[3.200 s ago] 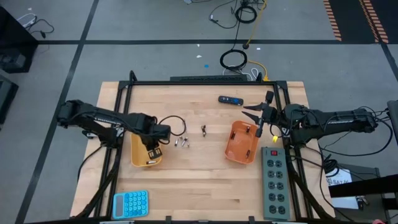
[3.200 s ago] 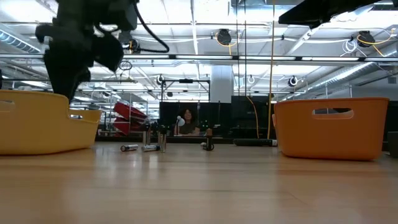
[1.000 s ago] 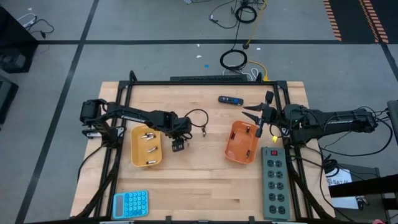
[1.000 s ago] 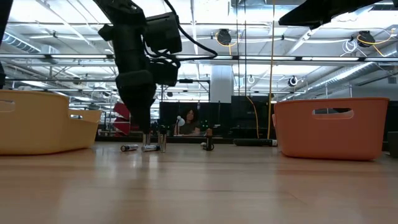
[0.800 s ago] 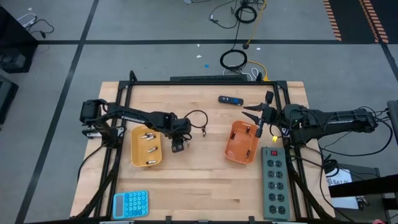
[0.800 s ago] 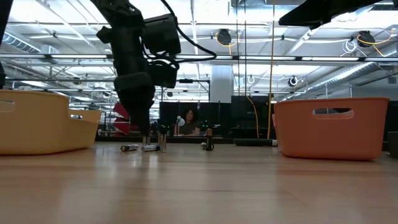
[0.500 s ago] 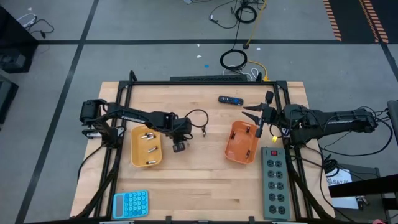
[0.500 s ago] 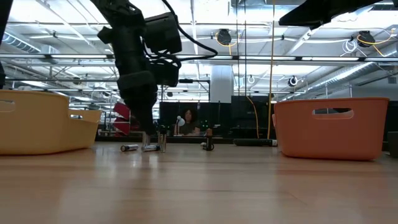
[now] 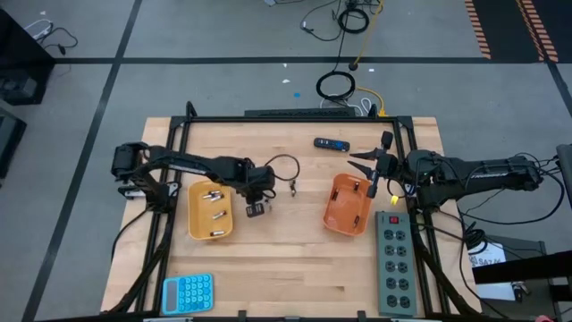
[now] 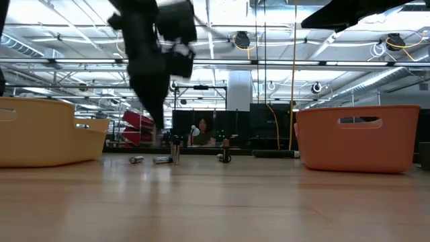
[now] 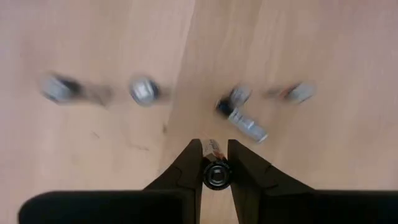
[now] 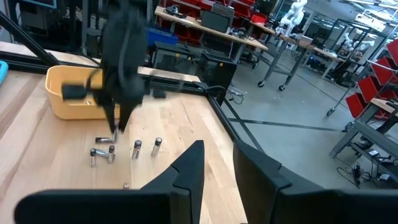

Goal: Sort batteries
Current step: Put the silver battery into the yellow bin

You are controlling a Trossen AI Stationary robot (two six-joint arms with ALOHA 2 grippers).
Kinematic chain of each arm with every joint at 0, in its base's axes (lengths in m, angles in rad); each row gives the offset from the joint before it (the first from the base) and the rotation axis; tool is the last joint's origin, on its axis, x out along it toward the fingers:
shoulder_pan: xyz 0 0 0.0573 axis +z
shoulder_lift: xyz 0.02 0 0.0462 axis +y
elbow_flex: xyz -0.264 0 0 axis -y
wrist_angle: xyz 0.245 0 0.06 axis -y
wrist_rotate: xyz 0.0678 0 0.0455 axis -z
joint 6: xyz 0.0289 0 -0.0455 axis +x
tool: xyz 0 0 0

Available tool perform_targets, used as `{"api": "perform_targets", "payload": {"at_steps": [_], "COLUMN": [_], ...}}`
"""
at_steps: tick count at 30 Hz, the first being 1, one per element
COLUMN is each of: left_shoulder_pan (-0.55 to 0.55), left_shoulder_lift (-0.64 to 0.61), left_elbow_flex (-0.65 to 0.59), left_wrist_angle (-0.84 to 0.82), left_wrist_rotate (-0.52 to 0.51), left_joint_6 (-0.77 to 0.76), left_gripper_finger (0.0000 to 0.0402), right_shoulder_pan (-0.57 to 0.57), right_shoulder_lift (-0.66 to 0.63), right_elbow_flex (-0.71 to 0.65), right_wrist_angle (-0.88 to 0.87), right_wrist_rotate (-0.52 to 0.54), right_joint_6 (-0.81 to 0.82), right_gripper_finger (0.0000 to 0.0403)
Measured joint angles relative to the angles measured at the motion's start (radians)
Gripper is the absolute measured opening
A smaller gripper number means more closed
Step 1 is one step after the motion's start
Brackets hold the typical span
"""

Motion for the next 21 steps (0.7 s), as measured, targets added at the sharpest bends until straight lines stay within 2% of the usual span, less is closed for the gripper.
{"api": "perform_targets", "payload": {"at_steps": [4, 7, 9, 13, 15, 21], "left_shoulder_pan": [0.0, 0.001, -0.006, -0.052, -0.075, -0.095], "left_shoulder_lift": [-0.072, -0.126, -0.153, -0.157, -0.16, -0.16], "left_elbow_flex": [0.076, 0.091, 0.076, 0.011, -0.029, -0.033], "left_wrist_angle": [-0.159, -0.282, -0.398, -0.524, -0.514, -0.513], "left_wrist_rotate": [0.011, 0.136, 0.197, 0.193, 0.15, 0.129], "left_joint_6": [-0.012, -0.102, -0.164, -0.26, -0.291, -0.325], "left_gripper_finger": [0.0057, 0.0057, 0.0057, 0.0057, 0.0079, 0.0206], "right_shoulder_pan": [0.0, 0.0, 0.0, 0.0, 0.0, 0.0], "right_shoulder_lift": [0.0, 0.0, 0.0, 0.0, 0.0, 0.0], "right_elbow_flex": [0.0, 0.0, 0.0, 0.0, 0.0, 0.0], "right_wrist_angle": [-0.016, -0.027, -0.026, -0.026, -0.026, -0.021], "right_wrist_rotate": [0.0, 0.006, 0.006, 0.006, 0.005, 0.005], "right_joint_6": [0.01, 0.014, 0.016, 0.022, 0.024, 0.031], "right_gripper_finger": [0.0077, 0.0077, 0.0077, 0.0077, 0.0077, 0.0077]}}
